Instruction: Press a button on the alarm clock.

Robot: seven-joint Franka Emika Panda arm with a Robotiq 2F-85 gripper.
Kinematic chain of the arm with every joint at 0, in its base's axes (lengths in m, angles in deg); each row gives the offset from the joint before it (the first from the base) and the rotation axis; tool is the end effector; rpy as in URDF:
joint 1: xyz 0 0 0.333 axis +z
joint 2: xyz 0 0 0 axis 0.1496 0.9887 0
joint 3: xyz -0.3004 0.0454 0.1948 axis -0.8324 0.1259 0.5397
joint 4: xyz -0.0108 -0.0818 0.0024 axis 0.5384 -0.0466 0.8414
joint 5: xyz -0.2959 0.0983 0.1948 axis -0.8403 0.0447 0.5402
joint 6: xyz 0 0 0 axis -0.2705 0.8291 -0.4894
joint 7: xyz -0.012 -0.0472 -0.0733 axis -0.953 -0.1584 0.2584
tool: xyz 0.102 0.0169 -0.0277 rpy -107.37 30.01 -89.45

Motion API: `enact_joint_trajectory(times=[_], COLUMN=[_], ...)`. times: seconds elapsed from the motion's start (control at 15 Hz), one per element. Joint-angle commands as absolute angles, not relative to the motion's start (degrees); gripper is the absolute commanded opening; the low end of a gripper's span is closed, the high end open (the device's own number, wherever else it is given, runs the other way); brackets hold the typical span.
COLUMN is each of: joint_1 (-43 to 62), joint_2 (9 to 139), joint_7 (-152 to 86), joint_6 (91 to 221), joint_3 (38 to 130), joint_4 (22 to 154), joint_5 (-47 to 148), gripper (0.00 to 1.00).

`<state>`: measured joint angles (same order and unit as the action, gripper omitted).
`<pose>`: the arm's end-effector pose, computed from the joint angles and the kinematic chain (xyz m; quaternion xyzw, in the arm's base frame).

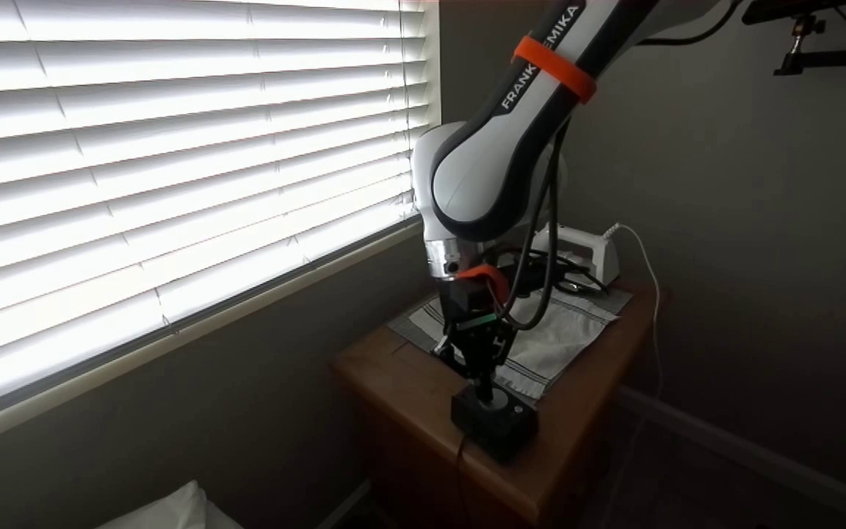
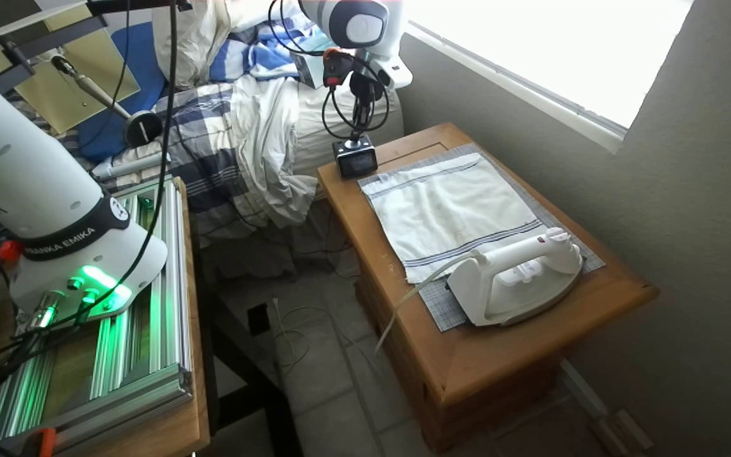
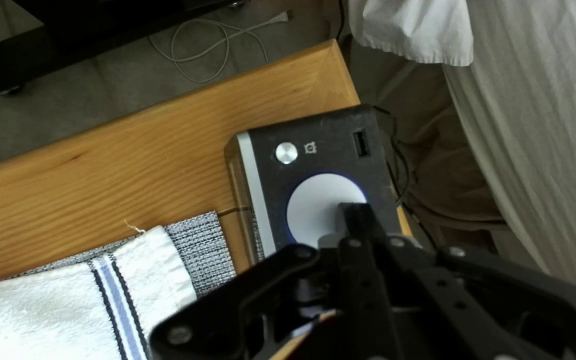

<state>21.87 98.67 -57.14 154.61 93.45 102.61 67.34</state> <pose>0.5830 0.1975 0.1625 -0.9675 0.1873 0.1632 0.0468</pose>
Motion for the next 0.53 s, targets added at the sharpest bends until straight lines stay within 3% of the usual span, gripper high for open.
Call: enact_joint_trajectory(times=[0.0,0.47], joint_1=[21.2,20.9], joint_2=[99.7,99.4], joint_7=[-56.9,-57.5], joint_6=[153.7,151.6], joint_3=[93.2,92.9], joint_4=[101.8,101.9], joint_5=[69.0,69.3], gripper=[0.00,0.00])
